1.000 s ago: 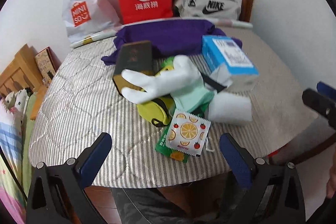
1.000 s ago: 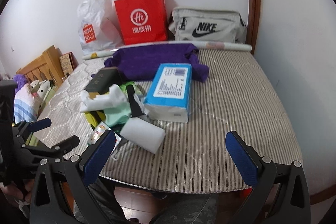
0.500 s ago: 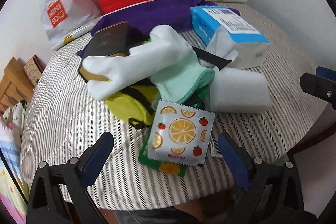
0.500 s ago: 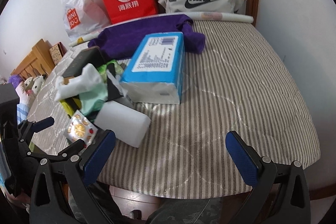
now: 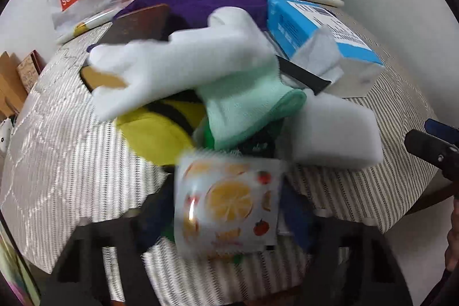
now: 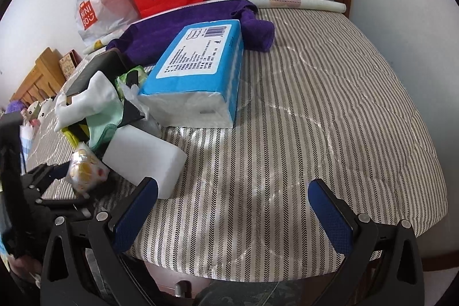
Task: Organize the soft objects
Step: 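Grasp the orange-slice printed packet with the left tool while the right tool reaches the white sponge block, then grasp the white sponge block with the right tool while the left tool lifts the packet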
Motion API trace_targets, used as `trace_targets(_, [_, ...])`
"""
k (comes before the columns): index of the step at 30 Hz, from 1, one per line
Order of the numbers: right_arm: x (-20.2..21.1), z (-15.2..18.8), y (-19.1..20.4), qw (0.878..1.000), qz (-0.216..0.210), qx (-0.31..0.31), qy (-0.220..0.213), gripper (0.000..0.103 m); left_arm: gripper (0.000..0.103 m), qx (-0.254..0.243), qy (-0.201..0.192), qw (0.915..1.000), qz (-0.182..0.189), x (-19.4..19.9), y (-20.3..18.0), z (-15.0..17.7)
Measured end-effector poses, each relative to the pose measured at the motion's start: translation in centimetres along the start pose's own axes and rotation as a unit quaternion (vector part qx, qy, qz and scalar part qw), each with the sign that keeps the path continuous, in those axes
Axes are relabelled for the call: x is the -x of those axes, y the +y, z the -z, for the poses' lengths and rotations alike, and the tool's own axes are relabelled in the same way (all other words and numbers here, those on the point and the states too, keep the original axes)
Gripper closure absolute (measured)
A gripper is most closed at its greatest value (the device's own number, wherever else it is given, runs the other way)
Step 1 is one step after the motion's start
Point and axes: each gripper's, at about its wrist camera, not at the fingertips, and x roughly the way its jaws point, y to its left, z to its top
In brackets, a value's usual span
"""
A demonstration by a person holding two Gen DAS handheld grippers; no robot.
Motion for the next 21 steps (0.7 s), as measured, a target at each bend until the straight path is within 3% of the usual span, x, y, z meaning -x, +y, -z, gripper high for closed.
trace_targets(4, [-0.3, -0.1, 0.4, 1.0, -0.003, 0.001, 0.004, 0.0, 0.046, 0.01, -0.004, 0.9996, 0.028, 1.2, 0.7, 0.2])
trace_targets(10, [-0.5, 0.1, 1.8, 1.0, -0.003, 0.019, 0.006, 0.0, 0.047, 0.013, -0.013, 0.9993, 0.033, 2.5, 1.4, 0.5])
trace_targets(14, [-0.5, 0.1, 2.4, 1.0, -0.006, 0.025, 0.006, 0.0, 0.047, 0.041, -0.014, 0.9966, 0.069, 2.5, 3.7, 0.2])
trace_targets(21, [-0.7, 0.3, 3.3, 0.999, -0.014, 0.038, 0.007, 0.0, 0.047, 0.06, -0.021, 0.9974, 0.034, 2.7, 6.4, 0.5])
